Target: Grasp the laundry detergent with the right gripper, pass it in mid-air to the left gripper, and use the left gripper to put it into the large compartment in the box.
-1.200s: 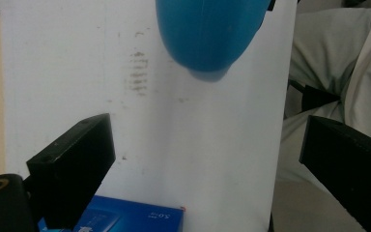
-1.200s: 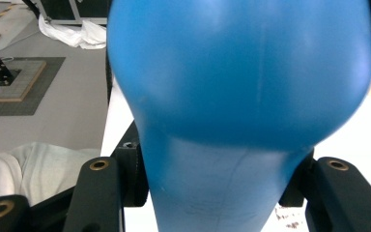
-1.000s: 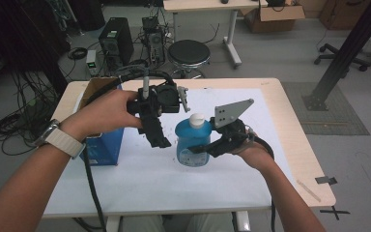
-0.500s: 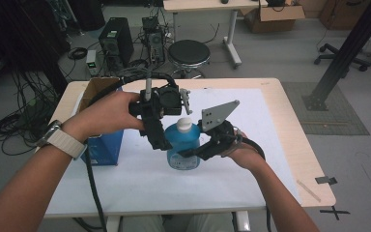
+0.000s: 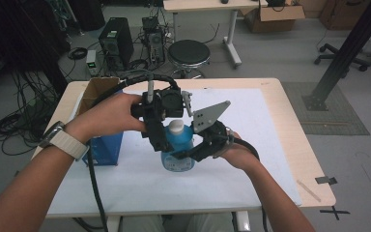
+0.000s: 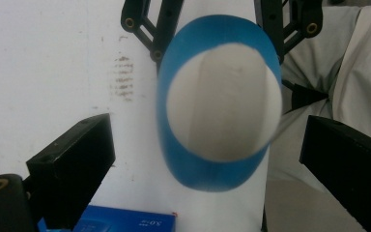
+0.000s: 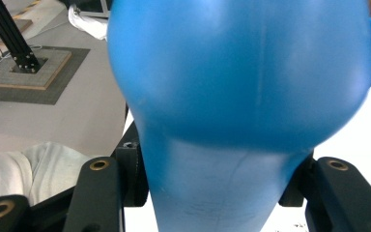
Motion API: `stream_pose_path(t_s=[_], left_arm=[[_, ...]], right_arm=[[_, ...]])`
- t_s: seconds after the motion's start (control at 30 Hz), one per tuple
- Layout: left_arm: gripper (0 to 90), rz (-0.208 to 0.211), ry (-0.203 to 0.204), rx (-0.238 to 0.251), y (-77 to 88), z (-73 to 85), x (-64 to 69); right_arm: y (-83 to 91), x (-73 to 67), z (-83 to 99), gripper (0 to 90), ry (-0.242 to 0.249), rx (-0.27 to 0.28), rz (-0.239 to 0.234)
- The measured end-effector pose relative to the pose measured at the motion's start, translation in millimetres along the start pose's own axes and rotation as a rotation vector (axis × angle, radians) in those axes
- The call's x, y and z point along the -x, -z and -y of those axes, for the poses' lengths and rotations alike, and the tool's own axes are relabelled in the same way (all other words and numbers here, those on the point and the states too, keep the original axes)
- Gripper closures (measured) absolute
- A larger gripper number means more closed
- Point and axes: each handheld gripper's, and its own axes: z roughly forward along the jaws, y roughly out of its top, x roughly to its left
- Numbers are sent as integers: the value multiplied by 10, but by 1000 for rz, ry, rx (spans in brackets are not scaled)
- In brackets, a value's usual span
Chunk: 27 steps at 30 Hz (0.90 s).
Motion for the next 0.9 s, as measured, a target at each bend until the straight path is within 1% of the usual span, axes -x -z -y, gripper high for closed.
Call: stream_pose_path(t_s=[0.07,0.3,0.4,0.5,0.53,0.63,0.73,0.9], left_arm=[[61,5,-6,-3,-24,-13,-8],[68,16,-6,-1,-88,-36,-20],[74,21,-15,-13,-117,-48,-23],[110,28,-20,-8,-124,-47,-21],[125,36,-21,-5,-128,-43,-20],[177,39,-30,-10,-127,-37,-19],[191,35,-29,-1,-124,-34,-21],[201,35,-33,-2,-121,-37,-16]], right_arm=[[-10,-8,-18,447,3,3,2],[-7,-16,-64,447,11,3,2],[1,-13,-76,447,11,10,2],[2,-21,-83,447,10,4,2],[2,-22,-82,447,9,3,1],[2,-23,-82,447,10,0,0],[4,-23,-82,447,10,0,1],[5,-23,-83,447,13,2,2]])
